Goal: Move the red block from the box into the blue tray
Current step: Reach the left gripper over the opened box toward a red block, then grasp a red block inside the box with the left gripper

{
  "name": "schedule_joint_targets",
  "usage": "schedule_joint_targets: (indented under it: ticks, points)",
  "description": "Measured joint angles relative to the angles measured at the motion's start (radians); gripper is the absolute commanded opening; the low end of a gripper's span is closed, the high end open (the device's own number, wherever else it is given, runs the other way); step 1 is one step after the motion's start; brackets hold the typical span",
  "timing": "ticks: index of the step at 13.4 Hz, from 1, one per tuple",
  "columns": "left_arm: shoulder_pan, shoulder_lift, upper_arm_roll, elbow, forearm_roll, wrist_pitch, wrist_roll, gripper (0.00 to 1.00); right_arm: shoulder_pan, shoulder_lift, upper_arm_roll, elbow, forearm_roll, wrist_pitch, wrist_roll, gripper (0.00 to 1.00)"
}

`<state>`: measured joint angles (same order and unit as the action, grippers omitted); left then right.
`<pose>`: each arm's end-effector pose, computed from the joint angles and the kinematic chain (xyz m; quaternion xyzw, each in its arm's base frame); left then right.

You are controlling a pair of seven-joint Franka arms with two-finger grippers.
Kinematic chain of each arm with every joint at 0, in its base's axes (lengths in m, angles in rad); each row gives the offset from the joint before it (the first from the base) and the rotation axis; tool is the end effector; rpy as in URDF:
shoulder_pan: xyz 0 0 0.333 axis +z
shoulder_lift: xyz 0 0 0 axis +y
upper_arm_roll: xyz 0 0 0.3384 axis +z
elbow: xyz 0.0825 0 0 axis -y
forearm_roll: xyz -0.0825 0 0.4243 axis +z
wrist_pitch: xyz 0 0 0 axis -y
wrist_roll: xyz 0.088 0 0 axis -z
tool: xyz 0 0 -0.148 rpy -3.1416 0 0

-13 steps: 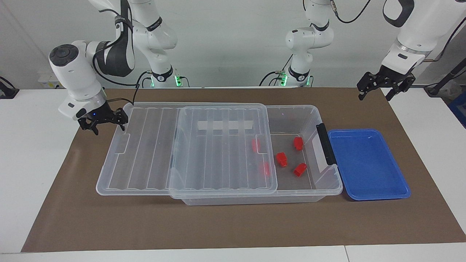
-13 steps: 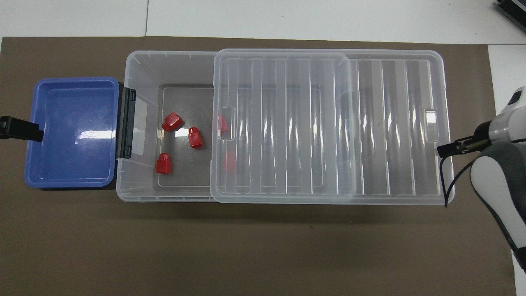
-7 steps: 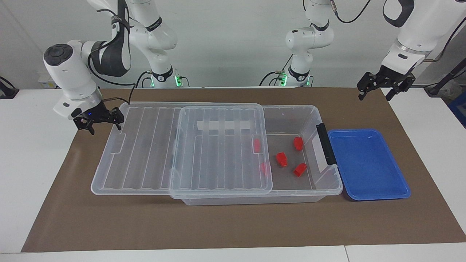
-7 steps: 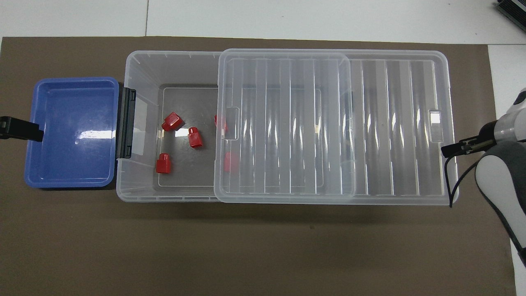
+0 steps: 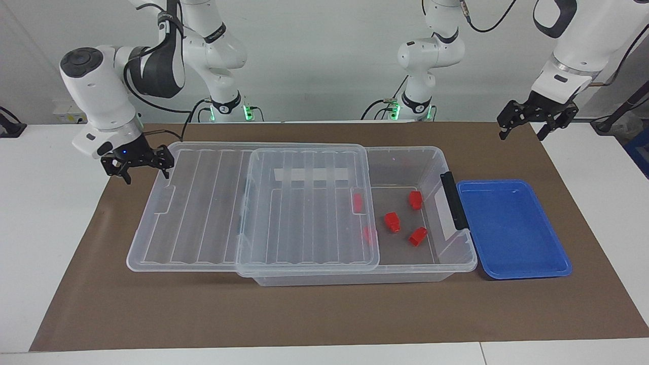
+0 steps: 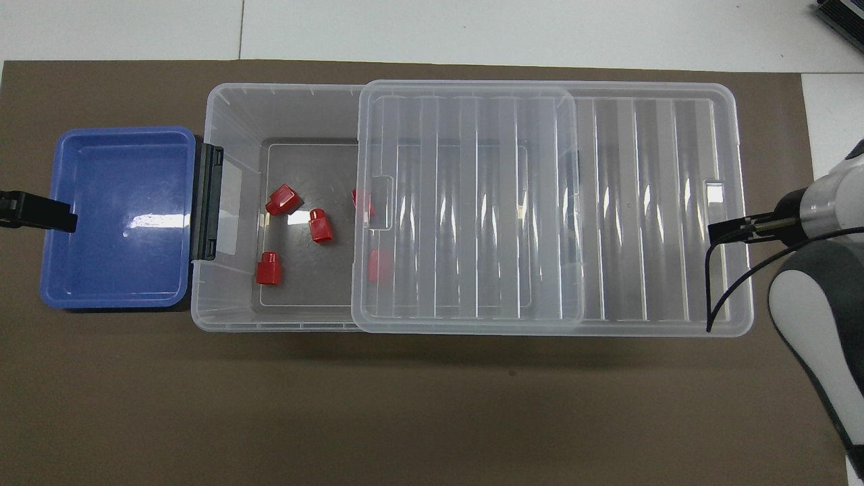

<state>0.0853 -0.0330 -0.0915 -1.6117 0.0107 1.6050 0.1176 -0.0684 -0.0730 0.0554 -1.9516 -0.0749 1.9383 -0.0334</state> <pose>0.5881 -0.0029 0.6074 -0.9980 0.0620 -0.0127 0.0076 0.5836 -0.0150 0.4844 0.9986 0.0226 0.0289 0.0380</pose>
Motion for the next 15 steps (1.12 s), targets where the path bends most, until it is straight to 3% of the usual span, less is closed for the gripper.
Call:
schedule_joint_targets:
  ticks: [7,15]
  points:
    - [-0.229,0.014,-0.021,-0.055,-0.005,0.169,-0.522,1.00,0.084,-0.023,0.002,0.134,0.002,-0.126,0.259,1.00]
    - [-0.363,0.229,-0.021,-0.180,0.068,0.471,-0.750,1.00,0.083,0.050,-0.003,0.351,0.024,-0.323,0.267,1.00]
